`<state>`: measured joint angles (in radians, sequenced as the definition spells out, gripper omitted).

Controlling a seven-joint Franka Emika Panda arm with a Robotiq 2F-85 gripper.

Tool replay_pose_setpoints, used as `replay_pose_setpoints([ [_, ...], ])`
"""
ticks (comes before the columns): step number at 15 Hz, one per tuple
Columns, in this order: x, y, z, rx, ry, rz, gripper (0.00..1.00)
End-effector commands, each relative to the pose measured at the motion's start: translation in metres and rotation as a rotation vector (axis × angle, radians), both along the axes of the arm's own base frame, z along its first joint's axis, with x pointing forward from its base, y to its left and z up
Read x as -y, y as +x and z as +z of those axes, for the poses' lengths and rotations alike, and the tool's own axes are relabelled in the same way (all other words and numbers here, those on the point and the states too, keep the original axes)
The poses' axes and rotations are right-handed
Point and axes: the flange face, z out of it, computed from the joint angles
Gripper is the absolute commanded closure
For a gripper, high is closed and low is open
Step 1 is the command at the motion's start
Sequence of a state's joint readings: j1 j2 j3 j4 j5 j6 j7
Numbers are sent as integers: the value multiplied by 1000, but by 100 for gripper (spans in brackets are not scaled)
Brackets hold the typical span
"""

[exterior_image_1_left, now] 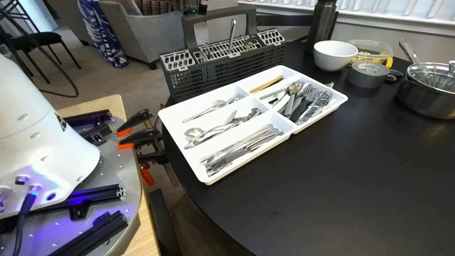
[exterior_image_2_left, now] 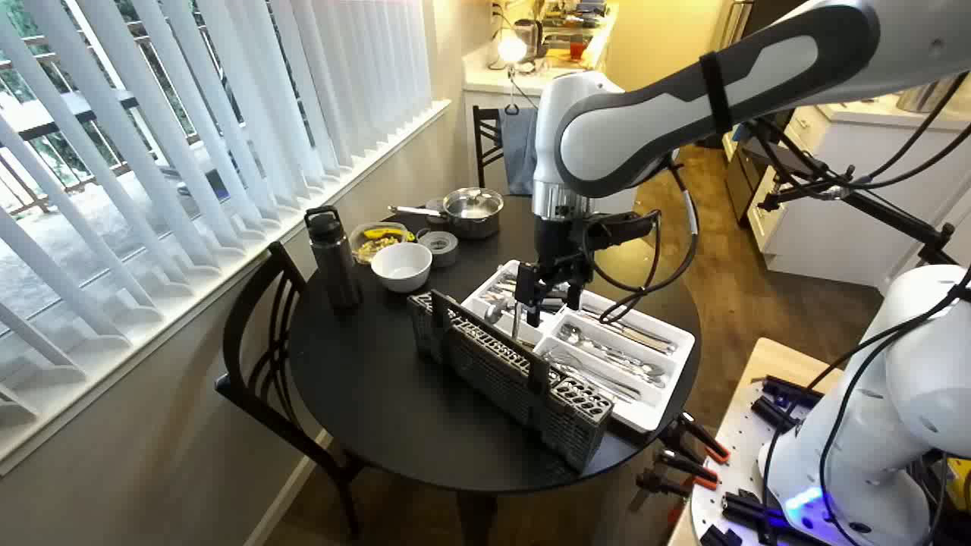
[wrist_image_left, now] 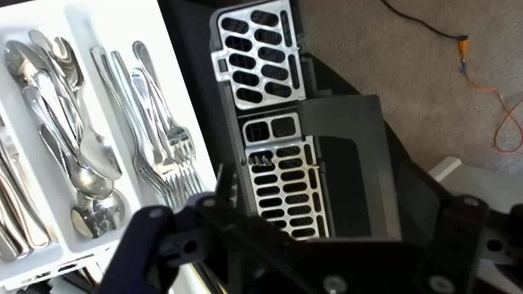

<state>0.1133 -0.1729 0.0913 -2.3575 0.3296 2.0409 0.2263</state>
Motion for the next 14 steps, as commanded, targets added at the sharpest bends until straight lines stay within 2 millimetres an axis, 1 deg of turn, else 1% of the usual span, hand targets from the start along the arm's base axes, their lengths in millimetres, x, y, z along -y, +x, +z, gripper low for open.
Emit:
replay_pose_setpoints([
  [1,0,0,0,-1,0,0,0],
  [8,0,0,0,-1,0,0,0],
  [9,0,-6,5,1,7,-11,0],
  [10,-2,-24,16,5,17,-39,0],
  [11,-2,-32,21,0,25,-58,0],
  [12,-3,-46,29,-6,47,-124,0],
  [14,-2,-67,38,-19,70,-236,0],
])
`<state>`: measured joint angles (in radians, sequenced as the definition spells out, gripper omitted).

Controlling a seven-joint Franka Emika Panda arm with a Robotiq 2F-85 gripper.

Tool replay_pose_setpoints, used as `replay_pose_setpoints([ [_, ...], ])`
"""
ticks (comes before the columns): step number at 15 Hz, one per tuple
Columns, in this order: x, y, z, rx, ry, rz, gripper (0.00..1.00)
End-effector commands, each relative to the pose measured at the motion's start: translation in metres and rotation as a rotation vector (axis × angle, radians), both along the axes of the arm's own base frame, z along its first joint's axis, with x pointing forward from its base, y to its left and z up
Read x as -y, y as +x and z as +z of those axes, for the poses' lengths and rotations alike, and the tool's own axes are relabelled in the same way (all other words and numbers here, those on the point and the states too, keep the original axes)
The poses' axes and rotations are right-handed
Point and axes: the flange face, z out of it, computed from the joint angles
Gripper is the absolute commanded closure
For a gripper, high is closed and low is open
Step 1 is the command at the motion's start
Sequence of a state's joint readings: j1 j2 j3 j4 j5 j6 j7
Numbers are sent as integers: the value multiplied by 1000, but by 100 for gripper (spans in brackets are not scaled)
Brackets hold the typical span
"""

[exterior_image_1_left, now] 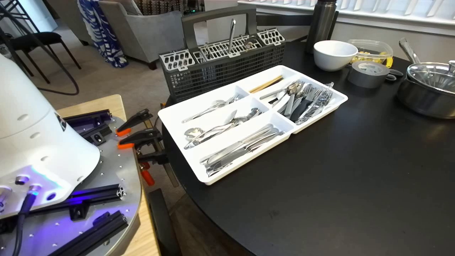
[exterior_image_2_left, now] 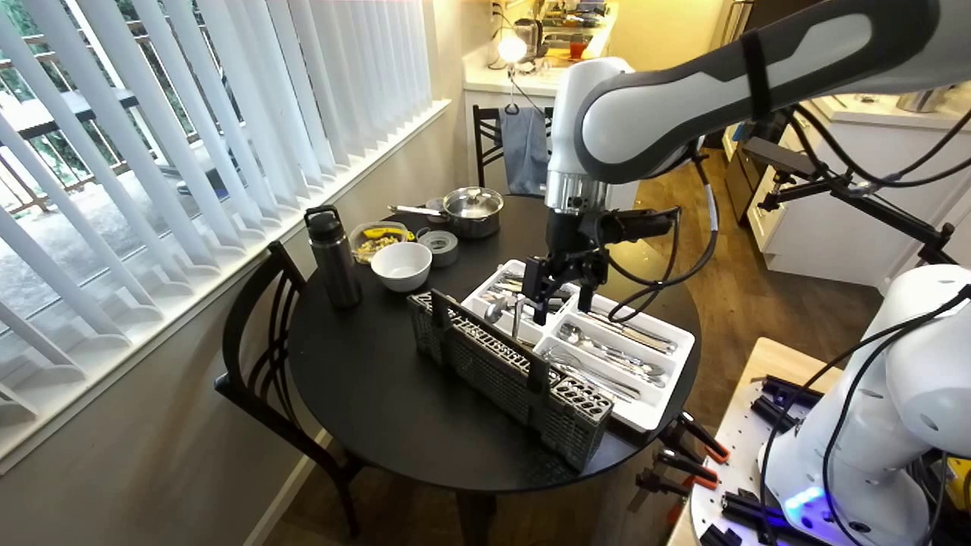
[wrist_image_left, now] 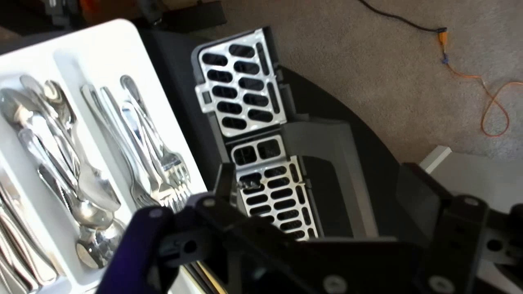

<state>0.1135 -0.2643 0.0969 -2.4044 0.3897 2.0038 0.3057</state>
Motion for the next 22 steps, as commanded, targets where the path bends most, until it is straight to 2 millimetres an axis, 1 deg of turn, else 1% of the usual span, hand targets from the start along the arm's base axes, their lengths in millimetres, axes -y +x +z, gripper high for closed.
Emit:
replay_pose_setpoints([
  [1,1,-51,24,18,43,-191,0],
  [2,6,-57,21,59,47,-212,0],
  [3,9,-61,23,104,35,-220,0],
  [4,22,-56,12,135,3,-269,0],
  [5,31,-57,6,141,-3,-327,0],
  [6,42,-58,-10,112,-5,-382,0],
  [7,48,-61,-17,90,-9,-432,0],
  [9,55,-65,-32,39,1,-464,0],
  [11,58,-64,-38,12,-10,-497,0],
  [12,59,-61,-37,2,-17,-522,0],
  [15,66,-56,-44,-60,-26,-618,0],
  [16,74,-54,-51,-57,-41,-696,0],
  [19,88,-50,-62,-47,-53,-851,0],
  [20,82,-52,-53,-45,-51,-756,0],
  [22,84,-51,-57,-52,-54,-767,0],
])
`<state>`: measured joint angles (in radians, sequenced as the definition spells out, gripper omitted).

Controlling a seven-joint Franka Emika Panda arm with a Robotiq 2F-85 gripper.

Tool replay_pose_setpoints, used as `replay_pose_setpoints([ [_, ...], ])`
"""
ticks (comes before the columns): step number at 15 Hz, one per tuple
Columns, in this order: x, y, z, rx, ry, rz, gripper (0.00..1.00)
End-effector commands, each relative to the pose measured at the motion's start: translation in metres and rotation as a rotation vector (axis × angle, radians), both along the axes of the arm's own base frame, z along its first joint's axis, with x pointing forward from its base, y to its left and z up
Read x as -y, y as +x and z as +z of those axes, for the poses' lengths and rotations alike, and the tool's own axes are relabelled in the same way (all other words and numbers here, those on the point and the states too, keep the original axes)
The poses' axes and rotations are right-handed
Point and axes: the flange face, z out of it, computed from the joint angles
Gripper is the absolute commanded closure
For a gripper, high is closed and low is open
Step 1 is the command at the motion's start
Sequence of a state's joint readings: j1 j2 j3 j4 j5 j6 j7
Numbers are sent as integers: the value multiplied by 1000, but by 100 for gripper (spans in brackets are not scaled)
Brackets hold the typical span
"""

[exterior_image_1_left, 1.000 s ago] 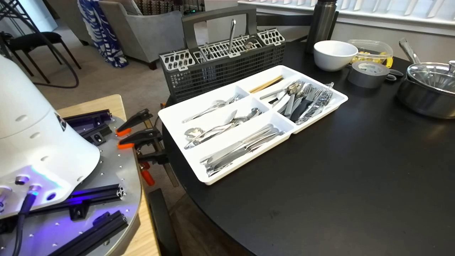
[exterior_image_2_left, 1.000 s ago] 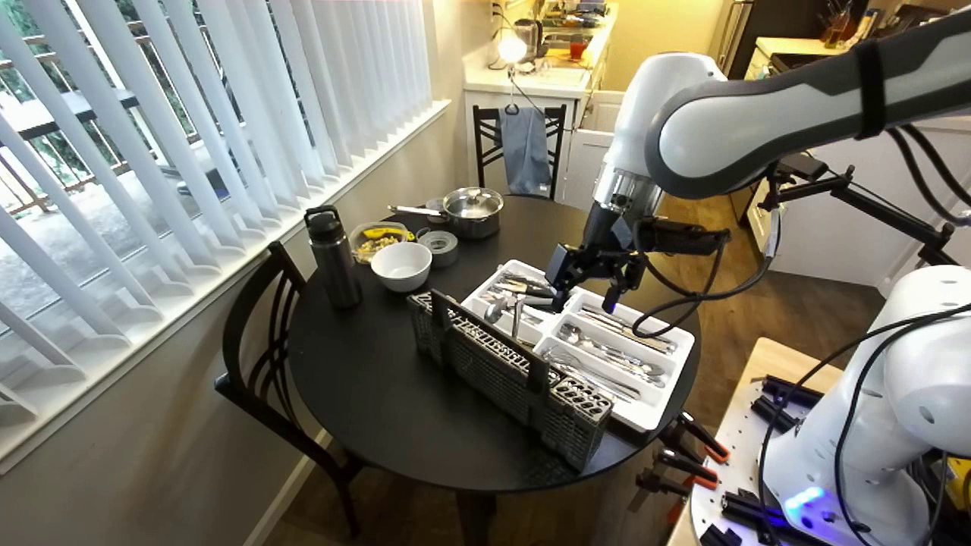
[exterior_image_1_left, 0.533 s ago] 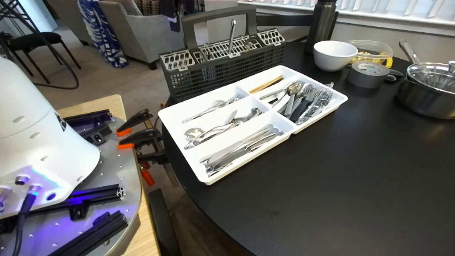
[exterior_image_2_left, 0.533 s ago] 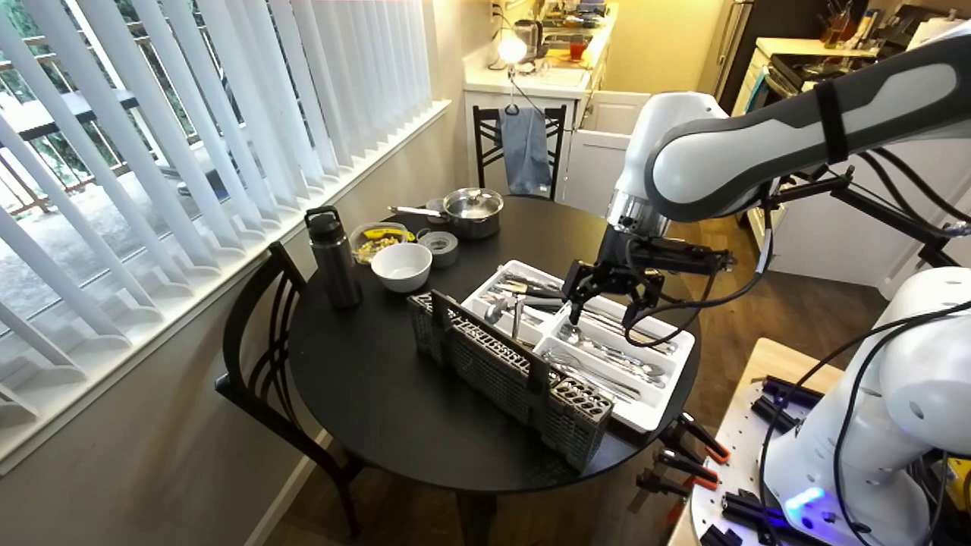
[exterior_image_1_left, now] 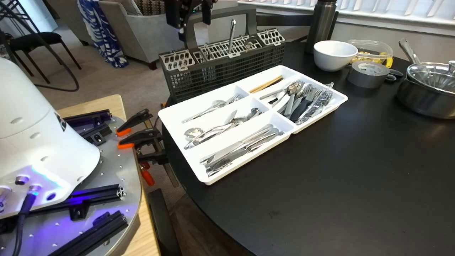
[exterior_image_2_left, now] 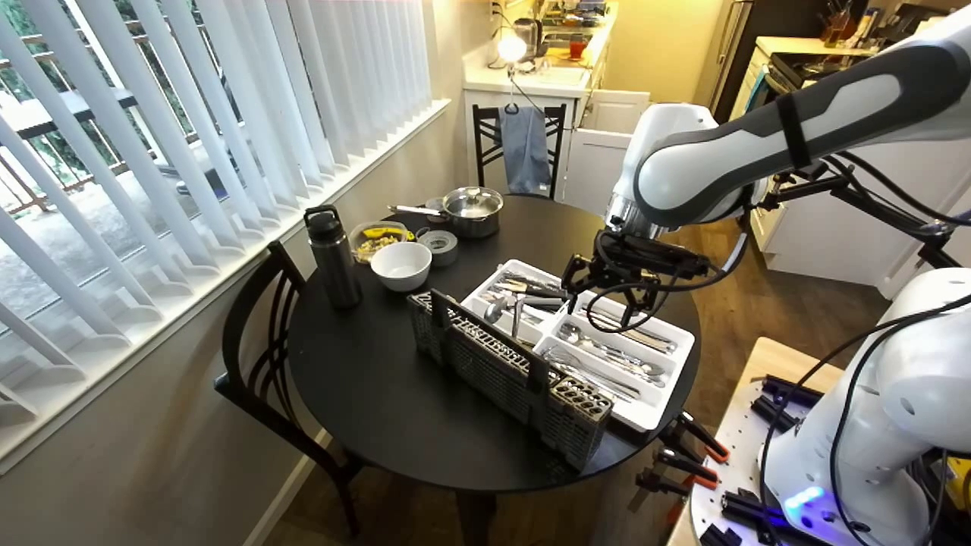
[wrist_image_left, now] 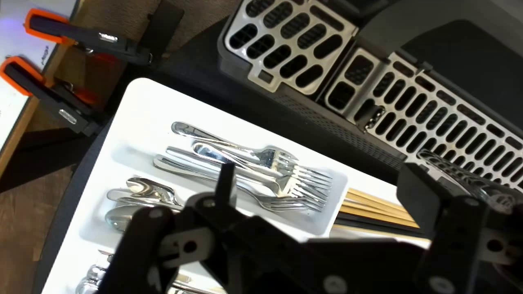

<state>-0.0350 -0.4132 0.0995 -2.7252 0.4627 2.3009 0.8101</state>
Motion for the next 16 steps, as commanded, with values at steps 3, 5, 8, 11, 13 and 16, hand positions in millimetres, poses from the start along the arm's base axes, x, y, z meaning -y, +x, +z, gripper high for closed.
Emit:
replay_pose_setpoints([
  [3,-1,0,2,2,0,3,0],
  [5,-4,1,3,-15,24,-58,0],
  [8,-19,7,0,-67,68,-242,0],
  [11,-35,8,-1,-110,109,-396,0],
  [13,-43,13,-5,-135,126,-496,0],
  [16,-47,16,-19,-174,108,-647,0],
])
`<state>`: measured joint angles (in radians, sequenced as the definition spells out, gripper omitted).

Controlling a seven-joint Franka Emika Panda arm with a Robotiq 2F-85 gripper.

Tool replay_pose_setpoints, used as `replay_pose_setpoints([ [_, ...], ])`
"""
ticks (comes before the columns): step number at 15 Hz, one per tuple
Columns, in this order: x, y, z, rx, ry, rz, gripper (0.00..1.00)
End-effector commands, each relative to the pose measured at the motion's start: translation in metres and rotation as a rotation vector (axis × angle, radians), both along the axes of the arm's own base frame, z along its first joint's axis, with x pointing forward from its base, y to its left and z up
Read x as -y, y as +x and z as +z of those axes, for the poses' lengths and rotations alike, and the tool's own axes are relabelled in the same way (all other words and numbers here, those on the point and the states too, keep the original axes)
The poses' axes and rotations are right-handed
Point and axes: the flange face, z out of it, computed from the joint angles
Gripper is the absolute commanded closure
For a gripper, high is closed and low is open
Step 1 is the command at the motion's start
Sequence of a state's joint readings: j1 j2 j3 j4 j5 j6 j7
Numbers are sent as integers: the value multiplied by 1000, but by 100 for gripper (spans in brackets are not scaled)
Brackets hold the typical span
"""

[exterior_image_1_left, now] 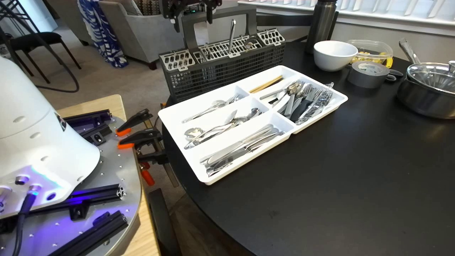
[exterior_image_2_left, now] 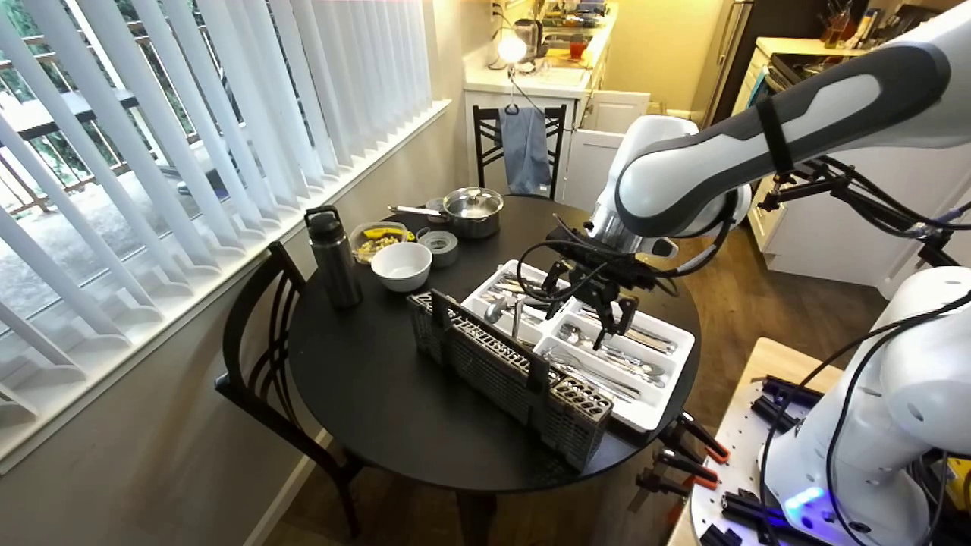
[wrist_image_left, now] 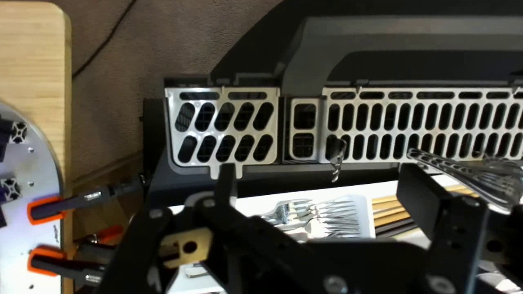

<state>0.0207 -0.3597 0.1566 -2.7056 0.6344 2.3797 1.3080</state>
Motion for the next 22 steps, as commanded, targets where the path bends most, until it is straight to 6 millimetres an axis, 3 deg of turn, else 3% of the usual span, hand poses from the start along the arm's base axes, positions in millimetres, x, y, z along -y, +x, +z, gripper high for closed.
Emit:
replay_pose_setpoints([
  [1,-8,6,-17,-66,0,-188,0],
  [7,-24,15,-36,-105,-55,-357,0],
  [16,-35,30,-53,-70,-161,-189,0],
  [17,-36,31,-54,-66,-165,-174,25],
  [19,-37,33,-53,-58,-173,-159,32],
  [22,-38,35,-51,-55,-181,-145,52],
])
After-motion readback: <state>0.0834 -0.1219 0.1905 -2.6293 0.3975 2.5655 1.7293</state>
